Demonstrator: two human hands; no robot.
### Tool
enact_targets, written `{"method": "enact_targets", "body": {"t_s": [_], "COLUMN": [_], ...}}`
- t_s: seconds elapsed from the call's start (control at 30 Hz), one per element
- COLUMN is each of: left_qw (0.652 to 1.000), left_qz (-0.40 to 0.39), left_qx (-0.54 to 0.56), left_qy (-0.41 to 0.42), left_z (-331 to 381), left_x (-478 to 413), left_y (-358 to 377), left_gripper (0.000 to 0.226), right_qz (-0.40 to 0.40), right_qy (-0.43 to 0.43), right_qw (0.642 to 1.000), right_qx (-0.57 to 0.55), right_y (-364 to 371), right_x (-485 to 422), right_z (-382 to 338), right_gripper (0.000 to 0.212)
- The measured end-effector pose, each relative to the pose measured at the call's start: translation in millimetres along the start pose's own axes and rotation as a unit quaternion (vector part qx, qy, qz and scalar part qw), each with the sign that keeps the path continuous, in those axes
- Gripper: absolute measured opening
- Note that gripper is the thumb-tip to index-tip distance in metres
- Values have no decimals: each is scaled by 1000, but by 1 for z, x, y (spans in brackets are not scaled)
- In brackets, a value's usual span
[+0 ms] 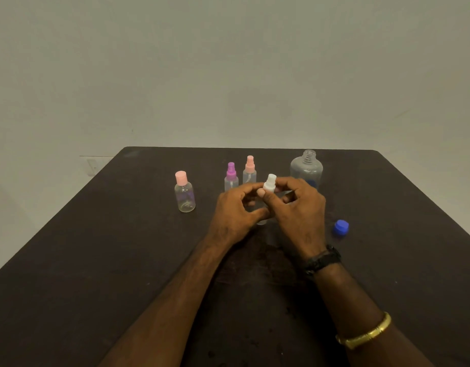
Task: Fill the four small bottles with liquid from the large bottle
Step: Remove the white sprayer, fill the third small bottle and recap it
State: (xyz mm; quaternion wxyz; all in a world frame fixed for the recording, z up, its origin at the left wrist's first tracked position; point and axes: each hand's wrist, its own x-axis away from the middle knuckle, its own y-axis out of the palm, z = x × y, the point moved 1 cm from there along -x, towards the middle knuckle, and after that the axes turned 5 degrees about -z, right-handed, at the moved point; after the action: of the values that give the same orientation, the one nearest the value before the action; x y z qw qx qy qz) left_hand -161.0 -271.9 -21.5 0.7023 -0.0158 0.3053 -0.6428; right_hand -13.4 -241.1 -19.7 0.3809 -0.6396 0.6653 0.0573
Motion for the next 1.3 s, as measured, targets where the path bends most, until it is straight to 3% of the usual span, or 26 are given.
{"method": "enact_targets", "body": {"t_s": [0.17,0.37,0.53,0.7,0.9,1.03,1.3], "left_qw": [999,999,999,999,995,997,995], "left_qz": [31,25,28,17,19,26,23], "left_qx": [6,25,34,43,88,64,81], "left_qy": [4,-7,-10,-20,-44,-39,-58], "left_z": [0,-1,-1,0,0,0,0], "left_x": [1,1,1,1,1,1,0], "left_y": [0,-1,2,5,4,5,5], "left_gripper": [47,53,49,49,62,59,50], "right_qz": [-26,-70,-37,-19,-52,-19,-32], "right_qy": [-7,-7,-13,12,17,17,18], "right_qw": [999,996,998,998,992,997,994], "right_qx": [-18,-55,-46,-63,-117,-75,-99], "right_y": [-2,-6,-4,-7,-6,-7,-8], "right_x": [-2,-4,-1,-1,1,-1,1], "right_z": [-1,1,-3,-5,-12,-12,-15], "right_gripper": [21,30,47,46,52,59,47]}}
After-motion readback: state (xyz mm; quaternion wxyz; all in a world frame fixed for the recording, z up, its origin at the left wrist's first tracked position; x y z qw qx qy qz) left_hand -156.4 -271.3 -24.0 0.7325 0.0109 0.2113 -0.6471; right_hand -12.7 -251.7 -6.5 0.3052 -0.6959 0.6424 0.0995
